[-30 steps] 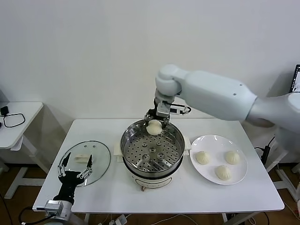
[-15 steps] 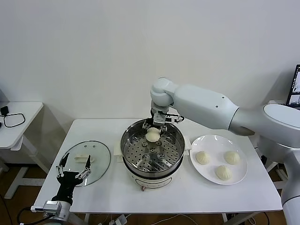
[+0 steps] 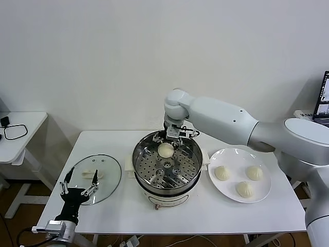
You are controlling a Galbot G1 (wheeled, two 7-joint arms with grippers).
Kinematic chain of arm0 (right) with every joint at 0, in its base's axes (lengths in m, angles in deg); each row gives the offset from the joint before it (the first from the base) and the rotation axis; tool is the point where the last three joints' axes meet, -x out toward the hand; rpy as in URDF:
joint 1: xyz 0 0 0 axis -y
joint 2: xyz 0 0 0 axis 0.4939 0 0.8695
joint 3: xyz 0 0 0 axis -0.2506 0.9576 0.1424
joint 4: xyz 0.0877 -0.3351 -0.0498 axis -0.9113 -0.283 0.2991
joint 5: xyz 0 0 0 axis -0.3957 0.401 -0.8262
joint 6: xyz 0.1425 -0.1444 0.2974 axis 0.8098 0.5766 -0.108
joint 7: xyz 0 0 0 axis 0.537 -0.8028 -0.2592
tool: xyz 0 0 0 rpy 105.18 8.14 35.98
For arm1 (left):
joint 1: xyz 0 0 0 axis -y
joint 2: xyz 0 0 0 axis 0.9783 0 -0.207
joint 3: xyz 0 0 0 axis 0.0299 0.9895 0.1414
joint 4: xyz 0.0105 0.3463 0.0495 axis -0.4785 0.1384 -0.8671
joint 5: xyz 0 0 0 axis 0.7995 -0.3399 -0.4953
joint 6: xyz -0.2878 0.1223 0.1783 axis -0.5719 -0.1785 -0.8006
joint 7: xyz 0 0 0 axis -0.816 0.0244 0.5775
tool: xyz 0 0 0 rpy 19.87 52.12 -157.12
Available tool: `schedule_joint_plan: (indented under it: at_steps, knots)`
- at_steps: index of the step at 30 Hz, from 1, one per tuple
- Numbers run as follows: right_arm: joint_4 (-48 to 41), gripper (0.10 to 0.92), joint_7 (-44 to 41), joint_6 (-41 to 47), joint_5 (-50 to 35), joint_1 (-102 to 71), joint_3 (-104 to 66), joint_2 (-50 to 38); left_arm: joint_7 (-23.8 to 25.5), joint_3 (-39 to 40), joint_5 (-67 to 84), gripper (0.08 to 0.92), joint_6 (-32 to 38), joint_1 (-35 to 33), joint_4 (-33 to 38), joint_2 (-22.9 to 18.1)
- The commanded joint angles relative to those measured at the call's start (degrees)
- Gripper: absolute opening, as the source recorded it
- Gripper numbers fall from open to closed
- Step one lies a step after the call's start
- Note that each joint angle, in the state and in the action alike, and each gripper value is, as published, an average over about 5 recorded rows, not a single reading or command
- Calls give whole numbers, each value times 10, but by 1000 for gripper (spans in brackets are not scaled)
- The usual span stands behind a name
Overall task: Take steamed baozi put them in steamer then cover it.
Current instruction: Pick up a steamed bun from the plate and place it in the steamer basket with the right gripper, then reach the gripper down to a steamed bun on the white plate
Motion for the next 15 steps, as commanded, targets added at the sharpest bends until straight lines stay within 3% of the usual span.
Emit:
schedule_joint_plan:
  at_steps: [1, 6, 11, 15]
  knots:
    - [58, 823, -32, 81, -132, 63, -22, -90, 0, -6, 0, 823, -1, -3, 5, -1]
    - [105, 823, -73, 226, -223, 124, 7, -202, -1, -1, -1, 823, -2, -7, 17, -1]
    - [131, 823, -93, 383, -250, 111, 6, -301, -2, 14, -7, 823, -2, -6, 19, 0]
    - [129, 823, -102, 438, -255, 69, -1, -343, -3, 26, -15, 823, 0, -5, 13, -2]
